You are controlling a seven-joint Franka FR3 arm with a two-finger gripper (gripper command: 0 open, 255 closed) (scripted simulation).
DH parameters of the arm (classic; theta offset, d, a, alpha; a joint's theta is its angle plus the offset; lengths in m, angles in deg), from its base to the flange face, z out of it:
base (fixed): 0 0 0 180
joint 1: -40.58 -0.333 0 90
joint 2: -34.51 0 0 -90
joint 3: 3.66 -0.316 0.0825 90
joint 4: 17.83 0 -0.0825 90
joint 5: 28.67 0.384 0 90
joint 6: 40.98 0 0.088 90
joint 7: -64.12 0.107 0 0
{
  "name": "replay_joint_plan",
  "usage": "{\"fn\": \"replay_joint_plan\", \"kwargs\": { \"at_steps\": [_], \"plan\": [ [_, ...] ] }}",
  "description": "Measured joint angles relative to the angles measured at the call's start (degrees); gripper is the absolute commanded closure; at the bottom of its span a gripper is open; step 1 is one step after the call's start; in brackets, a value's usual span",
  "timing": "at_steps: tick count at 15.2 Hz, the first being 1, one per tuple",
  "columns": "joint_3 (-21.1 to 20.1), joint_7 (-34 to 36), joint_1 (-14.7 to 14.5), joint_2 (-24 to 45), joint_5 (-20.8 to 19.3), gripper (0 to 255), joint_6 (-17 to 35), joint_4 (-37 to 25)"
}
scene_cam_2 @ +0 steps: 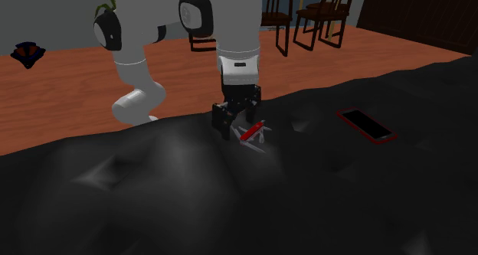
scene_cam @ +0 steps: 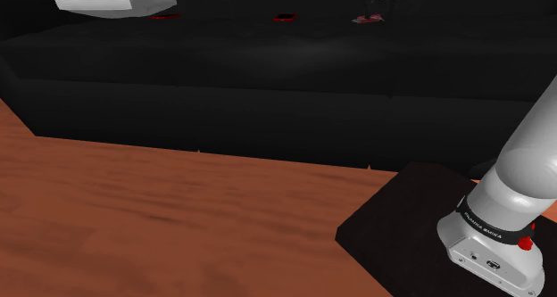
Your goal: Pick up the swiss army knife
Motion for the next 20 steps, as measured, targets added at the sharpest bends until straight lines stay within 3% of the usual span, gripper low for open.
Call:
{"fn": "replay_joint_plan", "kwargs": {
  "at_steps": [1,12,20],
  "plan": [
    [0.0,0.0,0.0,0.0,0.0,255,0.4,0.4],
    [0.0,0.0,0.0,0.1,0.0,255,0.4,0.2],
    [0.3,-0.5,0.5,2.7,0.8,255,-6.2,-8.8]
  ]
}}
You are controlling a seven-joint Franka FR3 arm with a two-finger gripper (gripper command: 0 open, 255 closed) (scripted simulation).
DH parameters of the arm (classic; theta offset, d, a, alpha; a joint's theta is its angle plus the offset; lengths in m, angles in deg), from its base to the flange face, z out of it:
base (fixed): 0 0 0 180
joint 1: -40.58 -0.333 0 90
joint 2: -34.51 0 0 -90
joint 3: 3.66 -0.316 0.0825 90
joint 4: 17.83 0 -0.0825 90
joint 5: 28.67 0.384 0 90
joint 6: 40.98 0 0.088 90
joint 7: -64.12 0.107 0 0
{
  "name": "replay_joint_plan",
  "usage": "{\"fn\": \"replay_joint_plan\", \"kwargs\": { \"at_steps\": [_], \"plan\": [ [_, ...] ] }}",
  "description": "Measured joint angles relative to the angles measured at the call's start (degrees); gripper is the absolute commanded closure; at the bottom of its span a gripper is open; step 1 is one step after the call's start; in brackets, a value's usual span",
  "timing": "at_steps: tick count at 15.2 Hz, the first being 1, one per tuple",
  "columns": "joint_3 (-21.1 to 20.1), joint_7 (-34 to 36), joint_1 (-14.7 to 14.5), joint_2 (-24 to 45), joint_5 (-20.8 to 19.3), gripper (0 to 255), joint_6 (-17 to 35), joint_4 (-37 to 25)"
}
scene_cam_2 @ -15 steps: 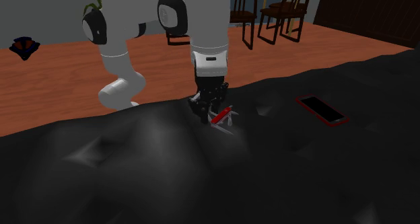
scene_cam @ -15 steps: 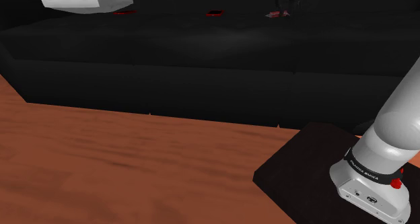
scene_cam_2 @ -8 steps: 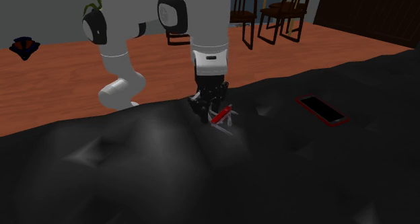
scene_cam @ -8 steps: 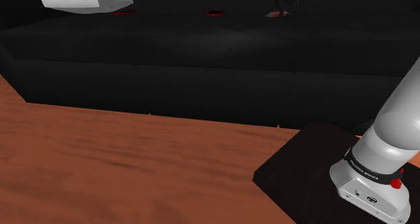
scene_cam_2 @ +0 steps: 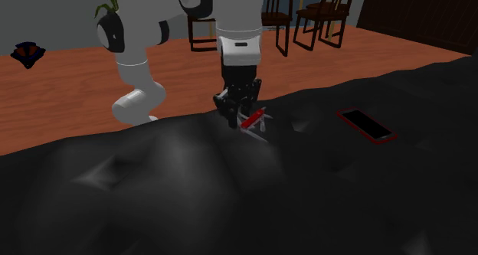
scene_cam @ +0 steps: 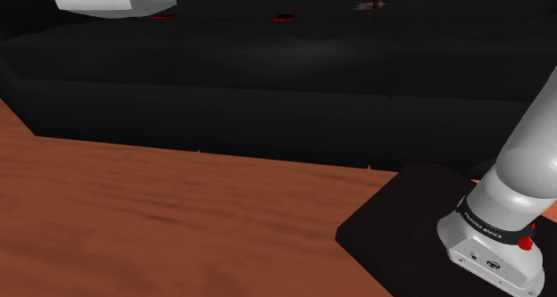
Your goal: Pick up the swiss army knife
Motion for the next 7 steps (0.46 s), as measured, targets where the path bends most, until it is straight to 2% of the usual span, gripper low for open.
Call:
{"fn": "replay_joint_plan", "kwargs": {
  "at_steps": [7],
  "plan": [
    [0.4,-0.7,0.9,3.5,1.2,255,-6.8,-10.1]
  ]
}}
